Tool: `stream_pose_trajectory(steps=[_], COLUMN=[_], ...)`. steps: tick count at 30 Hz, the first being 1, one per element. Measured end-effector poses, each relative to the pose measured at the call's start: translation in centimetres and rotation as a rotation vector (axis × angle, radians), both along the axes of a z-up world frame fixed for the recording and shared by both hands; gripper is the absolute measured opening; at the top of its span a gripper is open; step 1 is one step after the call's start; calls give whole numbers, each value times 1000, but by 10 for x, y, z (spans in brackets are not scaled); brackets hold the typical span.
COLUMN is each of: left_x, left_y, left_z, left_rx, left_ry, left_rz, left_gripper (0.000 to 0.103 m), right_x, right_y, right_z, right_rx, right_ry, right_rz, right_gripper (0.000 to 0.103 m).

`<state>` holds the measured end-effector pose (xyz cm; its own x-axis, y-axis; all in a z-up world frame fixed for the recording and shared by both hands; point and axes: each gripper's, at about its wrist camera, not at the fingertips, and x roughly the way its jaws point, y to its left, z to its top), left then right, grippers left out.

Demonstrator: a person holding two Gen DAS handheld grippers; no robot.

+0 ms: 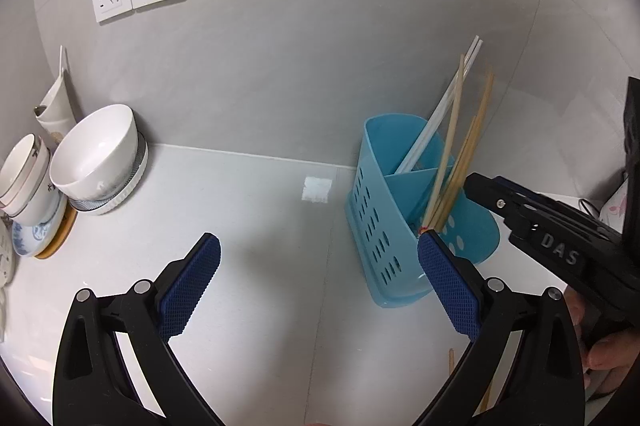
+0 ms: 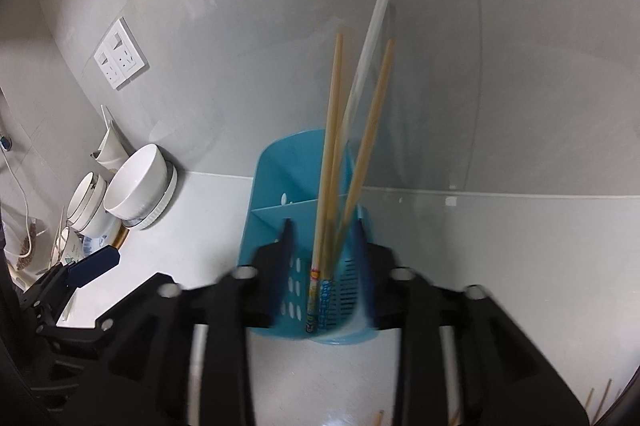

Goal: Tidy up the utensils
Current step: 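Open the right tool and release the chopstick in the blue holder, then move the right tool back over the row of chopsticks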

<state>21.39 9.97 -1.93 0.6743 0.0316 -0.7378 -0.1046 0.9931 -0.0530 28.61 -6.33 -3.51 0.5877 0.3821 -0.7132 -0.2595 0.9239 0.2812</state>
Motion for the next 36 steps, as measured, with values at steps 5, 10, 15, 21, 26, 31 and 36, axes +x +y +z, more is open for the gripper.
stream_pose_trajectory(steps=[5,10,15,21,26,31,36], left_x=[-5,-11,-21,-36,-48,-66,-82], left_y=[-10,-29,-52,-79,-95,-108,-119], left_z=[5,7,3,-10,-28,-51,-76], left_rx=[-14,-16,-19,-29,-21,-16,2], left_ry=[-8,4,38,98,165,234,307], left_rz=[-11,-65,-114,-168,-185,-196,-189], left_gripper=[97,97,97,97,97,97,97], right_x=[-16,-35,-62,-96,-128,-157,-181], right_y=[-21,-54,-97,-150,-188,-211,-224], right_z=[16,21,19,2,-17,-36,-56], right_rx=[-64,-99,-160,-202,-221,-241,-258], right_ry=[-25,-10,21,82,141,198,270], right_rz=[-39,-82,-128,-213,-269,-295,-315], right_gripper=[75,91,92,92,92,91,91])
